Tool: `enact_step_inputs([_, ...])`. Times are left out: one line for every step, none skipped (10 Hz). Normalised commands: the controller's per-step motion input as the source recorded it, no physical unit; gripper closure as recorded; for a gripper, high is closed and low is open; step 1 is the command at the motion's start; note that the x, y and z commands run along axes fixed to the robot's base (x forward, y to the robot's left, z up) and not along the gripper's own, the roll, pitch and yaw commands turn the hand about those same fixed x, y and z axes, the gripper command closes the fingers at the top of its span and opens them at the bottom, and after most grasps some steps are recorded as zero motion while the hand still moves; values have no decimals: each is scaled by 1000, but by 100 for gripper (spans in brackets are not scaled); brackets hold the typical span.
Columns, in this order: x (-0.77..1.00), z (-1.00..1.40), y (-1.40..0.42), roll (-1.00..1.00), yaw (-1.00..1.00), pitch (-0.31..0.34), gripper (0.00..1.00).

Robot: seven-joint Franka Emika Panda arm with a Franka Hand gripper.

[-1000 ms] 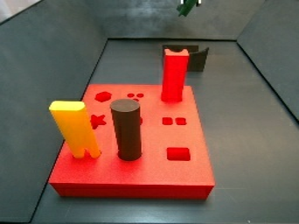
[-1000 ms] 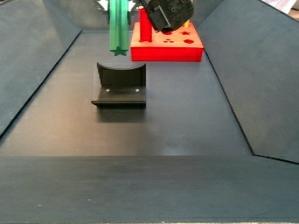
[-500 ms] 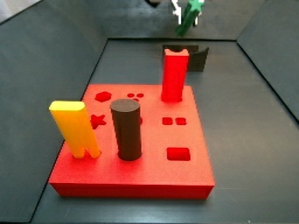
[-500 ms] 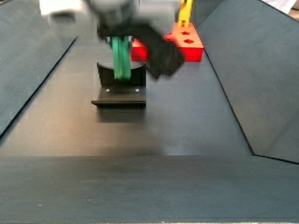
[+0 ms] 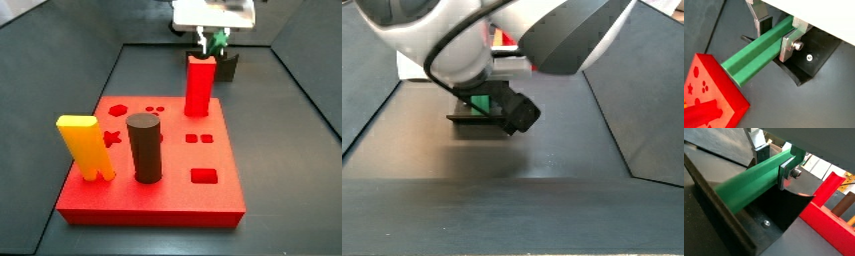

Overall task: Pick up the star object. Move up. Place the star object on the fixture. Regrasp the star object. Move to above the board. Insert the star object.
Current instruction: Place the star object on the fixture, then regrasp the star object.

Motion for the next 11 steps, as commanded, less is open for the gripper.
enact_step_inputs([73,-364,135,-87,-122,-48,100])
enact_step_inputs([68,-353,140,-85,-114,-50,100])
enact_step_inputs([68,-353,140,-85,-114,-50,100])
enact_step_inputs([63,-351,158,-80,-105,-52,100])
enact_step_inputs([66,-345,155,-83,-104,-54,100])
enact_step_inputs([0,0,0,0,0,0,0])
enact_step_inputs([0,1000,0,2,62,26,0])
enact_step_inputs([-1,1000,2,5,63,26,0])
enact_step_inputs([-22,1000,5,12,49,32,0])
enact_step_inputs([-32,1000,3,15,39,36,0])
enact_step_inputs([-41,1000,7,16,24,43,0])
